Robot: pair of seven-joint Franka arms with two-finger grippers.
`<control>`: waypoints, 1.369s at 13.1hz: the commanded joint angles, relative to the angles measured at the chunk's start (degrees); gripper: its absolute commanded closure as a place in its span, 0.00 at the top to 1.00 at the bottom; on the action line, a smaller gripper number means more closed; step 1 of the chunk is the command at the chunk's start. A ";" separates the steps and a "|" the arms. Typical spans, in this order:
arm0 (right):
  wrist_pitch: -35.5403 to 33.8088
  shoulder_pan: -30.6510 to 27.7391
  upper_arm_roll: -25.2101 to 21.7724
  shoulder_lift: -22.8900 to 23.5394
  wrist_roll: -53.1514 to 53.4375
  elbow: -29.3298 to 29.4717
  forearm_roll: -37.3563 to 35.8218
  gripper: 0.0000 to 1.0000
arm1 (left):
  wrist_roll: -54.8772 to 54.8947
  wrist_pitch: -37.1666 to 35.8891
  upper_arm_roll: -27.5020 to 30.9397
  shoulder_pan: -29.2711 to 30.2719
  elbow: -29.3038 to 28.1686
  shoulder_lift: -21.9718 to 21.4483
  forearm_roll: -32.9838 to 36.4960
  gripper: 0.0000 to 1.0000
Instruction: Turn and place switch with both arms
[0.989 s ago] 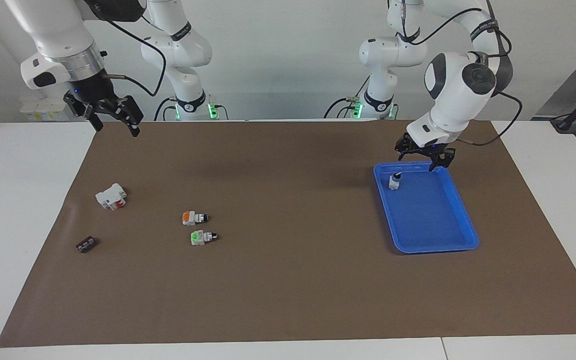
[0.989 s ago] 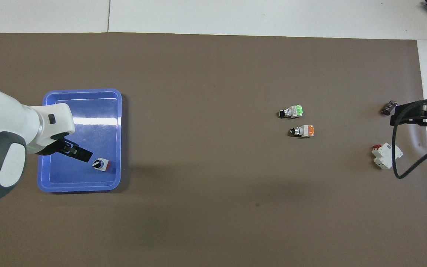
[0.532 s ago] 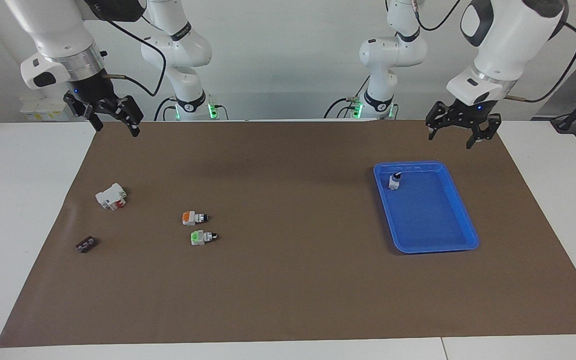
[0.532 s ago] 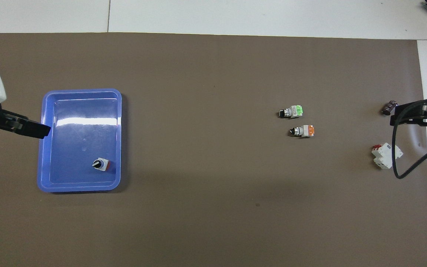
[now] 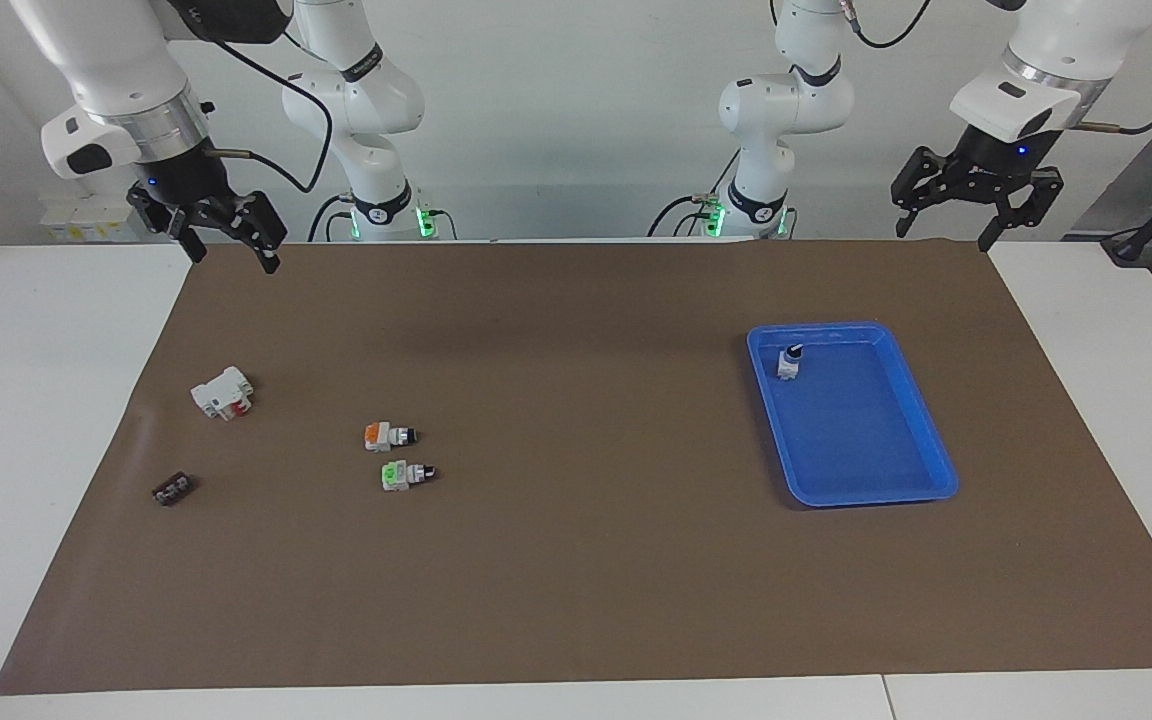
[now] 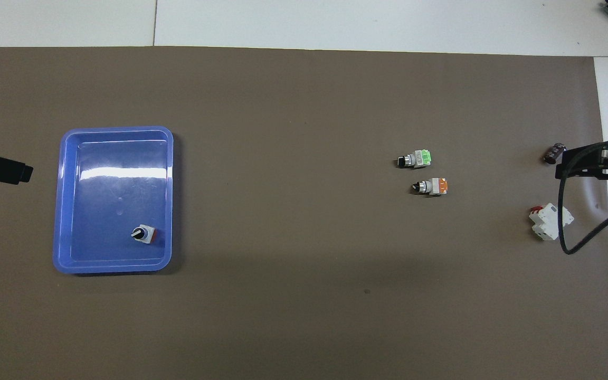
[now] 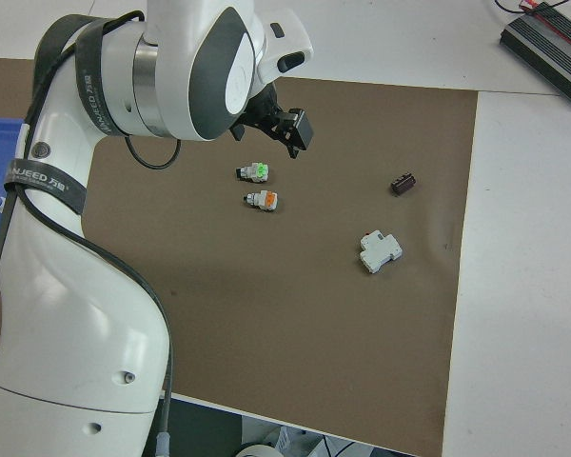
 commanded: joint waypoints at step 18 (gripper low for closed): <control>-0.28 -0.22 0.28 -1.14 -0.73 -1.14 -1.15 1.00 | -3.69 -6.42 4.82 -3.82 4.89 2.27 -2.23 1.00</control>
